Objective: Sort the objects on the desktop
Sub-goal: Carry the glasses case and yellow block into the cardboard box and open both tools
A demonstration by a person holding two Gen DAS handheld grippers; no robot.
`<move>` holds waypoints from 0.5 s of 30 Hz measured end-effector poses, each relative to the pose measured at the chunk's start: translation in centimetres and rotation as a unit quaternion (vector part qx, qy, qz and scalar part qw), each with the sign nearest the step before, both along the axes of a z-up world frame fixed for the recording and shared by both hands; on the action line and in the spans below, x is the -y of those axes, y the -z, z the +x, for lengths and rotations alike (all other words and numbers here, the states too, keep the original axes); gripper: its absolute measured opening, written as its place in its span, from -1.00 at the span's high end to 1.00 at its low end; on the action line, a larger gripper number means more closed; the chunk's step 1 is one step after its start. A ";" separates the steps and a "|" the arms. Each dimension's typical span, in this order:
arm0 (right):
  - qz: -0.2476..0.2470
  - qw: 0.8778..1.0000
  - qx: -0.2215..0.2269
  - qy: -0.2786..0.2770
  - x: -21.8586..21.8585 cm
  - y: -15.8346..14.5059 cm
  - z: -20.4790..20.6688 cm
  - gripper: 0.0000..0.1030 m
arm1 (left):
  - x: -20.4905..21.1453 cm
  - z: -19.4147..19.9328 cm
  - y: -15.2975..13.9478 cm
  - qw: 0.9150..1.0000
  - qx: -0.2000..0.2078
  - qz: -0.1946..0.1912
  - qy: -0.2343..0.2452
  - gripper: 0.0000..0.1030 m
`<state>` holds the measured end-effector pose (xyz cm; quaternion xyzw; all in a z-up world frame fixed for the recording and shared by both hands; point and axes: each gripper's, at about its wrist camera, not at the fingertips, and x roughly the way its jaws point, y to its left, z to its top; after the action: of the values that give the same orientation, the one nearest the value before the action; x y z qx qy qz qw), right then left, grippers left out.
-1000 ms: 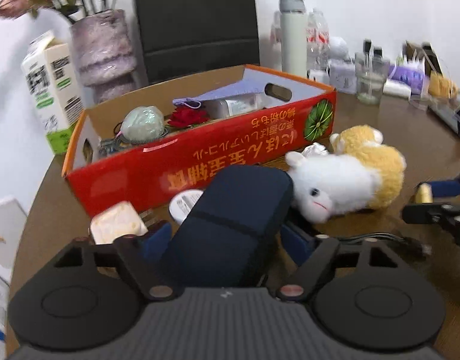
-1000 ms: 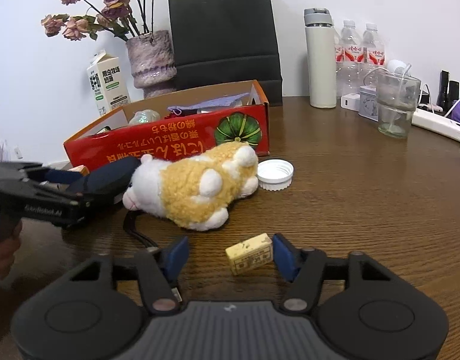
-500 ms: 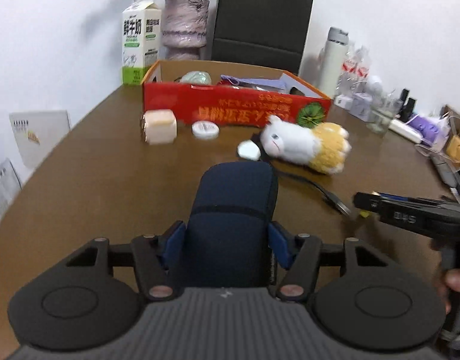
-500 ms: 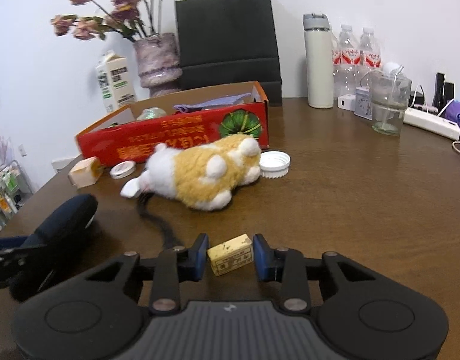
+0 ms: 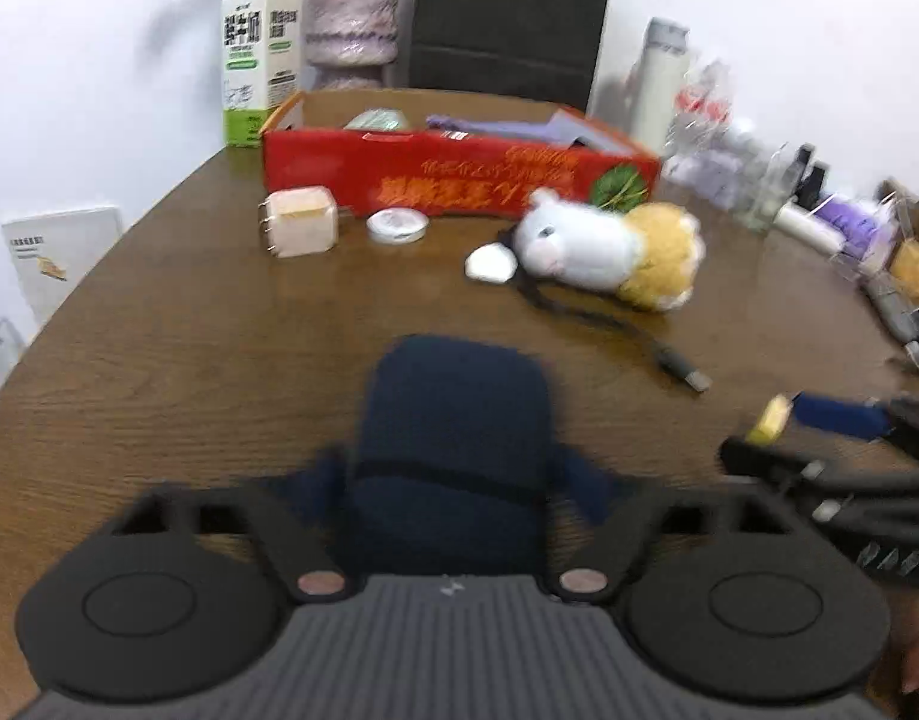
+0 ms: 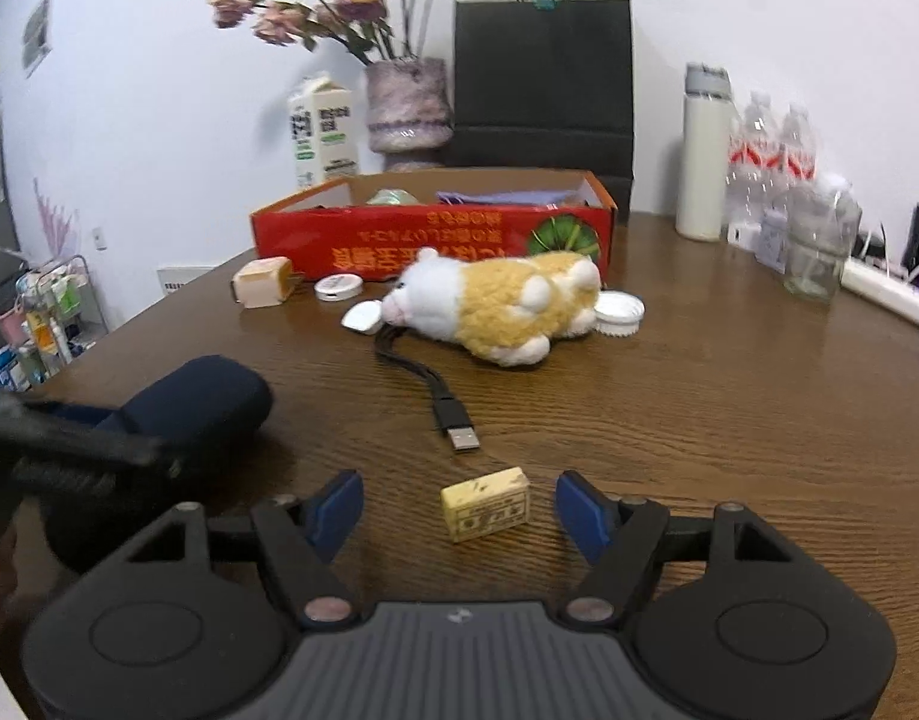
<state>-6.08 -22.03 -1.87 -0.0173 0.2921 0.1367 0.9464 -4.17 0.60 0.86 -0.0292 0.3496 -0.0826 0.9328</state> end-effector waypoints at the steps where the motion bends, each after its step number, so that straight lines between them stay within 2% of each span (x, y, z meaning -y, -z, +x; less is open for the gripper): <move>1: -0.006 1.000 0.004 -0.003 0.0 0.0 -0.4 -0.36 | -0.4 0.0 -0.1 1.000 -0.004 -0.012 -0.004 -0.30; 4: -0.003 1.000 -0.001 0.000 0.4 0.2 -0.4 -0.25 | -2.0 -0.4 -0.5 0.998 -0.011 -0.063 -0.012 -0.25; 6: 0.014 1.000 -0.015 0.011 1.1 0.4 0.3 0.04 | -3.5 -0.7 -1.3 0.994 -0.008 -0.104 -0.013 -0.24; 8: 0.025 0.999 -0.019 0.020 1.5 0.4 0.9 0.11 | -5.5 -1.0 -2.3 0.988 -0.002 -0.154 -0.012 -0.22; 10: 0.033 0.999 -0.024 0.019 1.4 0.4 1.4 0.40 | -6.9 -1.1 -3.4 0.984 0.009 -0.178 -0.017 -0.20; 12: 0.031 0.999 -0.022 0.017 1.1 0.3 1.5 0.41 | -8.0 -1.3 -4.4 0.979 0.018 -0.202 -0.015 -0.16; 14: 0.032 0.999 -0.020 0.013 0.7 0.2 1.2 0.41 | -9.0 -1.5 -5.0 0.971 0.028 -0.239 -0.002 -0.10; 15: 0.038 0.999 -0.015 0.004 0.4 -0.1 0.9 0.41 | -9.2 -1.5 -5.1 0.970 0.033 -0.242 -0.001 -0.05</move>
<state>-5.17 -22.46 -1.80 0.0222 0.3012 0.1438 0.9424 -5.71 9.83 5.97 -0.2518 0.2882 -0.1645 0.9091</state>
